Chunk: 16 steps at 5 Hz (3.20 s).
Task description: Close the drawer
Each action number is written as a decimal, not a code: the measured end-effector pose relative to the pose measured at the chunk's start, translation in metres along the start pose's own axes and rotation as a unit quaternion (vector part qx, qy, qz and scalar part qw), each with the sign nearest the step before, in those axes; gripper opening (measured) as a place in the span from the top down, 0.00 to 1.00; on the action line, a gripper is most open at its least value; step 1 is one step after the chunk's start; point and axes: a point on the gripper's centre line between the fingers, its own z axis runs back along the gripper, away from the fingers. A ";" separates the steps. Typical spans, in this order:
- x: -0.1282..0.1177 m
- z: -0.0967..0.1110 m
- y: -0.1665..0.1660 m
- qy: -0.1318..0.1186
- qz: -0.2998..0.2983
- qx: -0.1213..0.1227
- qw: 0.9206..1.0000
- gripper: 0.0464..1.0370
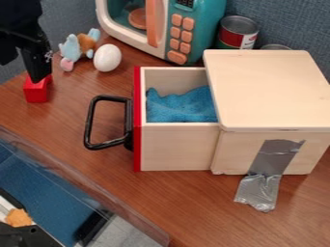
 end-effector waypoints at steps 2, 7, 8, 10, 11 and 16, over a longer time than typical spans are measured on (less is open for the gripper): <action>-0.010 -0.024 0.026 -0.017 -0.096 -0.011 0.995 0.04; -0.023 -0.054 -0.020 -0.064 -0.451 -0.034 0.890 0.04; -0.014 -0.067 -0.032 -0.050 -0.454 -0.039 0.889 0.04; 0.006 -0.084 -0.042 -0.033 -0.422 -0.060 0.904 0.04; 0.012 -0.083 -0.053 -0.033 -0.425 -0.068 0.902 0.04; 0.059 -0.112 -0.113 -0.030 -0.454 -0.048 0.889 0.04</action>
